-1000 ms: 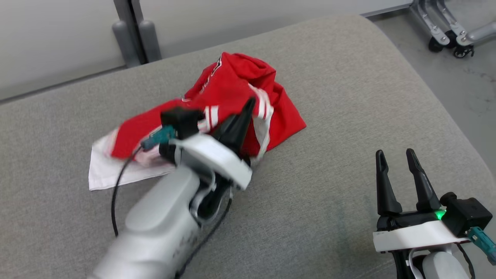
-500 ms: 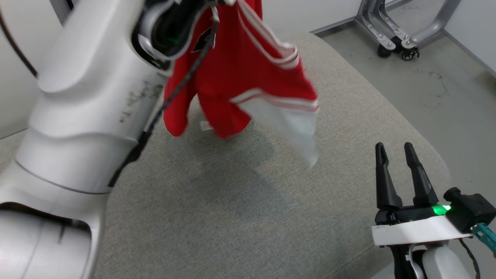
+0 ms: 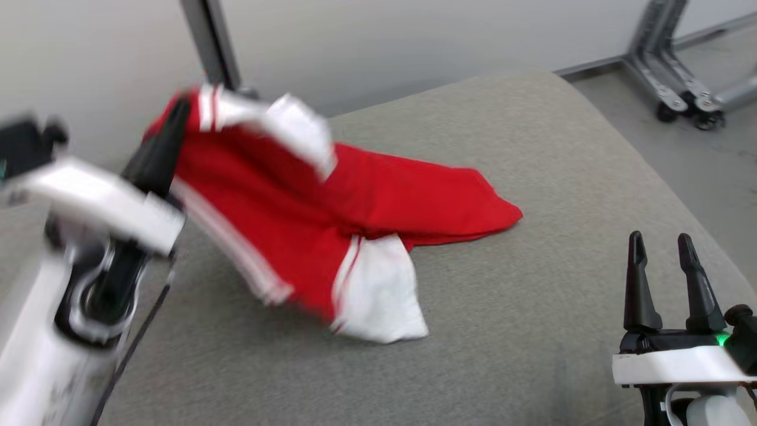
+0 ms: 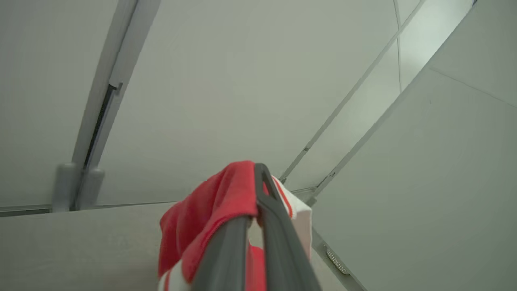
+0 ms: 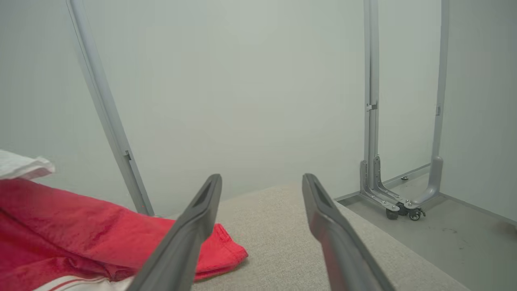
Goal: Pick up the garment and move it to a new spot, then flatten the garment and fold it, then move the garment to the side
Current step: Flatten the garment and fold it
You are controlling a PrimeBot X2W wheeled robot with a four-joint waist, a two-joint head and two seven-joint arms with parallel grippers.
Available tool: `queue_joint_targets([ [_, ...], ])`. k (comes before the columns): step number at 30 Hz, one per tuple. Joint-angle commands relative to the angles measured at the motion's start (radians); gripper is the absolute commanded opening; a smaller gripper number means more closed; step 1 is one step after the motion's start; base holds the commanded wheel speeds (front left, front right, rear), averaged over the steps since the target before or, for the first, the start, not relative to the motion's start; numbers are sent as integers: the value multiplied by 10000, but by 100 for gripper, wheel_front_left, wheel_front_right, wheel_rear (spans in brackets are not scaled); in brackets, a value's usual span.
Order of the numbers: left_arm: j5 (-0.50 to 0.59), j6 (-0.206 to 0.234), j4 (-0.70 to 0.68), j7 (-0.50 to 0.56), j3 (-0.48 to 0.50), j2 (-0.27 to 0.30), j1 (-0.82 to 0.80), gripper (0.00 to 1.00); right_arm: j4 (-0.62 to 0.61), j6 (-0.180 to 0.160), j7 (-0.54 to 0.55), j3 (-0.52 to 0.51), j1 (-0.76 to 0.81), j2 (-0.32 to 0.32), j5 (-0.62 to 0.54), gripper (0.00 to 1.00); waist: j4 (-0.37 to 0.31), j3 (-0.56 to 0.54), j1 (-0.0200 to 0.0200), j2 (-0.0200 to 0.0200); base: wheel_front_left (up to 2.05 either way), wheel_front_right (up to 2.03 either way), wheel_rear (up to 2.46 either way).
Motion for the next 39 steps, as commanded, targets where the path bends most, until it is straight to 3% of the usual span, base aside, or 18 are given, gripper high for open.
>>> queue_joint_targets([
  [1, -29, 56, -168, -117, 125, 117, 258, 0, 7, 0, -13, -37, 80, -29, -55, 100, 423, -13, 0, 0, 0, 0, 0],
  [6, -507, 202, -684, -860, 1020, 905, 3319, 0, 55, 0, -13, -32, 167, -24, -313, 100, 949, 50, 0, 0, 0, 0, 0],
  [14, -547, 402, -461, -1589, 1426, 1071, 5483, 0, 472, 0, -11, 301, 300, -26, -511, 100, 1616, 2, 0, 0, 0, 0, 0],
  [19, 255, 439, 112, -2129, 1082, 1051, 5550, 0, 830, -1, -11, 495, 282, -24, -580, 100, 1909, -66, 0, 0, 0, 0, 0],
  [28, 674, 240, 407, -2482, 834, 778, 4888, 0, 1138, 0, -13, 722, 157, -26, -590, 100, 2021, -53, 0, 0, 0, 0, 0],
  [33, 1252, -130, 723, -2902, 728, 769, 3728, 0, 1259, -1, -11, 712, 53, -24, -625, 100, 2133, 128, 0, 0, 0, 0, 0],
  [34, 1350, -194, 869, -3006, 734, 756, 3459, 17, 1279, -1, -11, 719, 38, -24, -639, 100, 2159, 167, 0, 0, 0, 0, 0],
  [35, 1493, -251, 1064, -3103, 735, 729, 3195, 54, 1303, 0, -11, 729, 22, -26, -651, 100, 2178, 205, 0, 0, 0, 0, 0],
  [36, 1721, -257, 1241, -3191, 688, 739, 2956, 100, 1319, -1, -11, 751, -1, -24, -661, 100, 2194, 249, 0, 0, 0, 0, 0],
  [39, 2517, -74, 1652, -3457, 527, 686, 2449, 100, 1387, -1, -11, 878, -74, -24, -637, 100, 2200, 348, 0, 0, 0, 0, 0],
])
